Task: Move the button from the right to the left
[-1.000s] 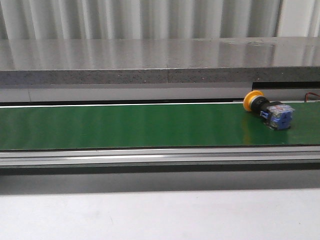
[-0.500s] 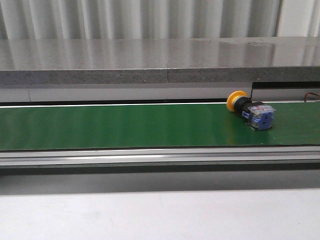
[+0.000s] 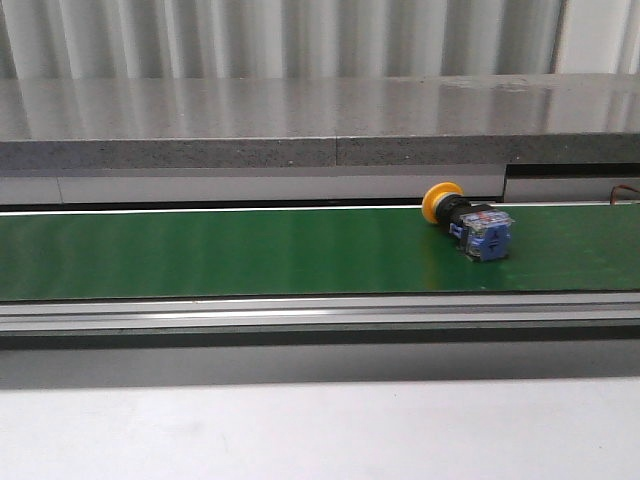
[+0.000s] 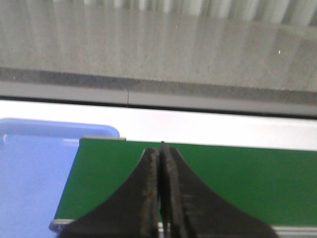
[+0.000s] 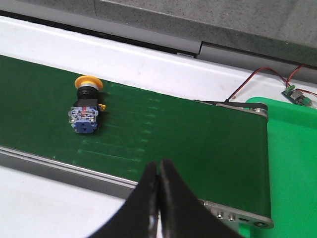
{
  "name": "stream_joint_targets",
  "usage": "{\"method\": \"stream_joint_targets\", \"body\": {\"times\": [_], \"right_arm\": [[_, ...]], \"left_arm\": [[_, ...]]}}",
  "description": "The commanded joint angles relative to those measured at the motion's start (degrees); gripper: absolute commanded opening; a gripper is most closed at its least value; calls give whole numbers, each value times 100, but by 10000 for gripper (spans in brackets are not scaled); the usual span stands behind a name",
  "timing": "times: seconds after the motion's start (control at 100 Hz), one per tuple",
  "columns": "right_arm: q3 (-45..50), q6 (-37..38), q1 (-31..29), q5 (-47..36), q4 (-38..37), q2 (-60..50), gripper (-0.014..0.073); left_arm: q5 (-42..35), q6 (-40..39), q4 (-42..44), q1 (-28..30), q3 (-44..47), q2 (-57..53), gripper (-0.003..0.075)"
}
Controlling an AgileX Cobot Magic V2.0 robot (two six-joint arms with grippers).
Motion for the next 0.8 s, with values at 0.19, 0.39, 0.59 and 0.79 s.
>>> {"method": "stream_joint_targets", "body": {"times": [0.19,0.39,0.59,0.79], "right_arm": [[-134,-38,12,-328,148,-21,-60],[-134,-38,12,-328,148,-21,-60],[-134,-38,12,-328,148,-21,-60],[-134,-38,12,-328,148,-21,-60]], "left_arm": [[943,309,-110,-31,-1105,1316,-20],[954,309,-136,-31,-1105,1688,-20],[1130,309,-177,-31,-1094,1901,-20],[1039,309,-322,-31,-1073,2131,-17]]}}
